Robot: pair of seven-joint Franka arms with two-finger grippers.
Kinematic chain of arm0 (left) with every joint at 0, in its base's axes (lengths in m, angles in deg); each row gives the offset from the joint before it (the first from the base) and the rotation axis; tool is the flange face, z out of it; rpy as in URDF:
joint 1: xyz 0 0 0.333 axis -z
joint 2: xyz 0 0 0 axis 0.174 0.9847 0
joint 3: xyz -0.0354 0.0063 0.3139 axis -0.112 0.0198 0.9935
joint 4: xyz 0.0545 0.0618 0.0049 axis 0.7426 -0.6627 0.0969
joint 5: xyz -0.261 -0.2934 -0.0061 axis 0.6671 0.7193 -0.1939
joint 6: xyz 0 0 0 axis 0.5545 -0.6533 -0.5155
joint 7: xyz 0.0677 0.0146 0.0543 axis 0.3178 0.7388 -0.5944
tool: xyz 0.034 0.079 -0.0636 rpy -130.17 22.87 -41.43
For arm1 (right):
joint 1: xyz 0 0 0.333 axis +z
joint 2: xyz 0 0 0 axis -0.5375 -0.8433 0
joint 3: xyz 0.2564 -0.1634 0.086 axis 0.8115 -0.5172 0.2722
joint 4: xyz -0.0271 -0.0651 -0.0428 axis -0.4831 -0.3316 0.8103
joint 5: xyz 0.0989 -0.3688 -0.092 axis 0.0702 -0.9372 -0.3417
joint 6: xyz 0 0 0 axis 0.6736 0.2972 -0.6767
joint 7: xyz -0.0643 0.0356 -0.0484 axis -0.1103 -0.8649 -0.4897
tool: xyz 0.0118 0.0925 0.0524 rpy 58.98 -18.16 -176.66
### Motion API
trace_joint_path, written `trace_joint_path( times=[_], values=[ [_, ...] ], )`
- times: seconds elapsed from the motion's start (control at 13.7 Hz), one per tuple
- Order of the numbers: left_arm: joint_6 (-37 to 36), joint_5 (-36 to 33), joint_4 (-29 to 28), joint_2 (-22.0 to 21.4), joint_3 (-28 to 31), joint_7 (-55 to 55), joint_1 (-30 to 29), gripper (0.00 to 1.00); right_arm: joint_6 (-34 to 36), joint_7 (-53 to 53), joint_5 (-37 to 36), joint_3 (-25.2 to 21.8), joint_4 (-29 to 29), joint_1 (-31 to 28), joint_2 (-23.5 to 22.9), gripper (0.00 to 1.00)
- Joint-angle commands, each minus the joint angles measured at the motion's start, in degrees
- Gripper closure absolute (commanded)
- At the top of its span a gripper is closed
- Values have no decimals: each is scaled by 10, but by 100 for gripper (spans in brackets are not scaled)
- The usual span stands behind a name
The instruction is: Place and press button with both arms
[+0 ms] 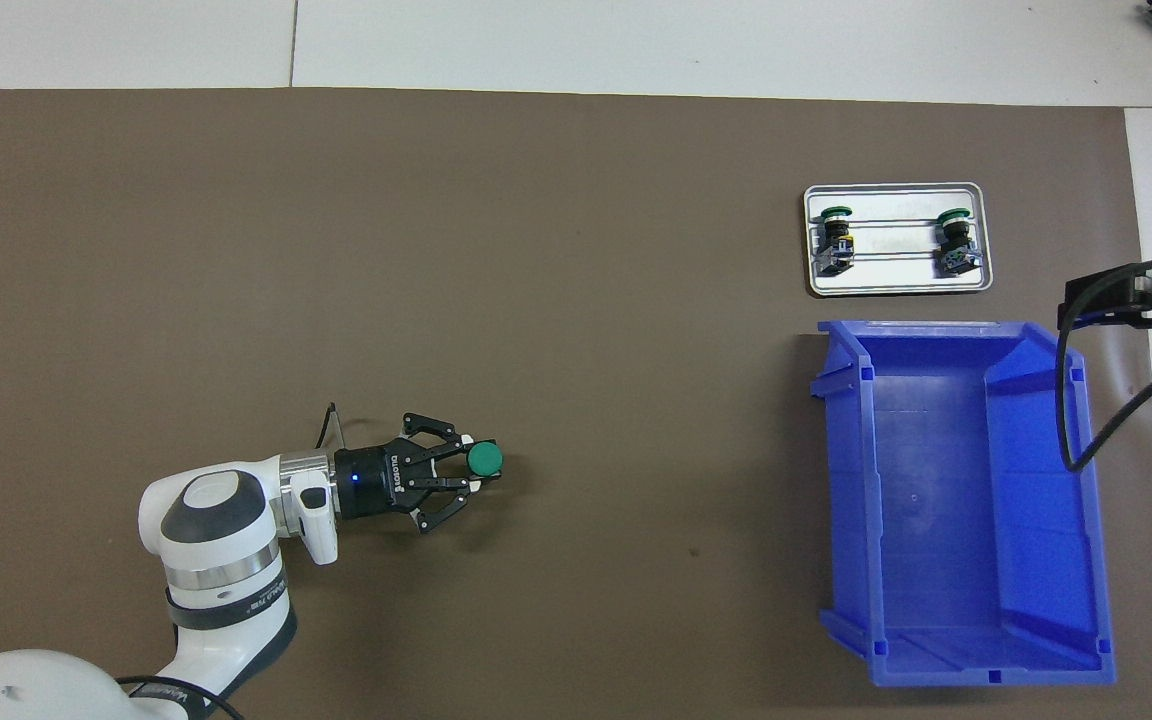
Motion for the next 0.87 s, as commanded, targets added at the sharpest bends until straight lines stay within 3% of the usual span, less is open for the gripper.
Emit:
trace_joint_path(
  times=[0.0, 0.8],
  values=[
    [8, 14, -19, -12, 6, 17, 18, 83, -6, 13, 3, 1, -14, -5, 11, 0],
    [-51, 13, -37, -25, 7, 65, 13, 76, -6, 13, 2, 1, -14, -5, 11, 0]
  ],
)
